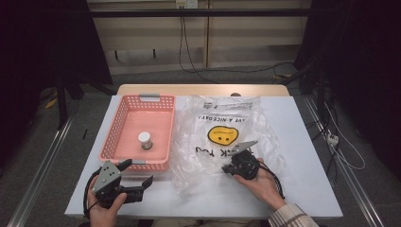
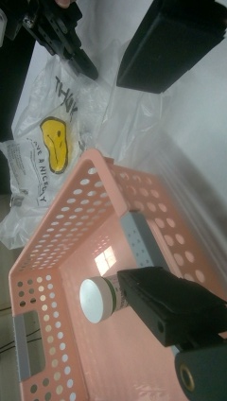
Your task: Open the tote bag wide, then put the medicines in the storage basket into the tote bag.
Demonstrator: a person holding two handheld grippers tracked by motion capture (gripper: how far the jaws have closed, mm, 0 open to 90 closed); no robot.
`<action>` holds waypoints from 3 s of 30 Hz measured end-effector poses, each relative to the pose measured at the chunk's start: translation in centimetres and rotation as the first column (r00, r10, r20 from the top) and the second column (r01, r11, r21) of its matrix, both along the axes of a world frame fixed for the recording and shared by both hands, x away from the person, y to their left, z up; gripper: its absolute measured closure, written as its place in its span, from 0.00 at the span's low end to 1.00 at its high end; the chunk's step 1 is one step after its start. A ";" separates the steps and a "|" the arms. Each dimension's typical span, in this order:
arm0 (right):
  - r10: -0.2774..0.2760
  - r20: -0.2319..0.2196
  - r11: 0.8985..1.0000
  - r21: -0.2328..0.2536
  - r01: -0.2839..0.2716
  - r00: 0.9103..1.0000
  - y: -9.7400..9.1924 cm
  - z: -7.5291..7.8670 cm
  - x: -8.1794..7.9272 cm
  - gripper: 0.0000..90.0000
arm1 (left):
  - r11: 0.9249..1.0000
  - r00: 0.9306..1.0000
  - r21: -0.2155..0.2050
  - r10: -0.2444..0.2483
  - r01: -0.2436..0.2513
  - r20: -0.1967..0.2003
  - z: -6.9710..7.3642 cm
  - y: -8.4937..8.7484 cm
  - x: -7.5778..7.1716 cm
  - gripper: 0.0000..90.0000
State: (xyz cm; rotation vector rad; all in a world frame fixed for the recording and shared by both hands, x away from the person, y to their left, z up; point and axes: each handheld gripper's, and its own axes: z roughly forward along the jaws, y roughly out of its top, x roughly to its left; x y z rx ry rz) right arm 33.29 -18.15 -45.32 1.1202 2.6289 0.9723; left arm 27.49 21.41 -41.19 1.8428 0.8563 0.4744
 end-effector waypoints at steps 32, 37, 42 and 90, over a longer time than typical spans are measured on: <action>-0.062 0.121 0.983 0.178 0.040 0.991 -1.5 3.9 0.4 1.00 | 1.000 1.000 0.002 0.000 0.000 -0.008 -0.1 0.2 0.2 0.08; -0.052 0.154 0.976 0.217 0.018 0.987 -1.5 5.0 0.9 1.00 | 1.000 1.000 0.000 0.002 -0.002 -0.007 -0.1 0.2 0.2 0.08; -0.054 0.173 0.973 0.231 0.013 0.983 -1.5 6.0 1.0 1.00 | 1.000 1.000 -0.005 0.002 -0.002 -0.009 -0.2 0.3 0.2 0.08; -0.133 0.323 0.931 0.364 0.007 0.937 -2.6 11.4 3.6 1.00 | 1.000 0.999 -0.007 -0.024 0.024 -0.041 0.0 0.7 0.5 0.07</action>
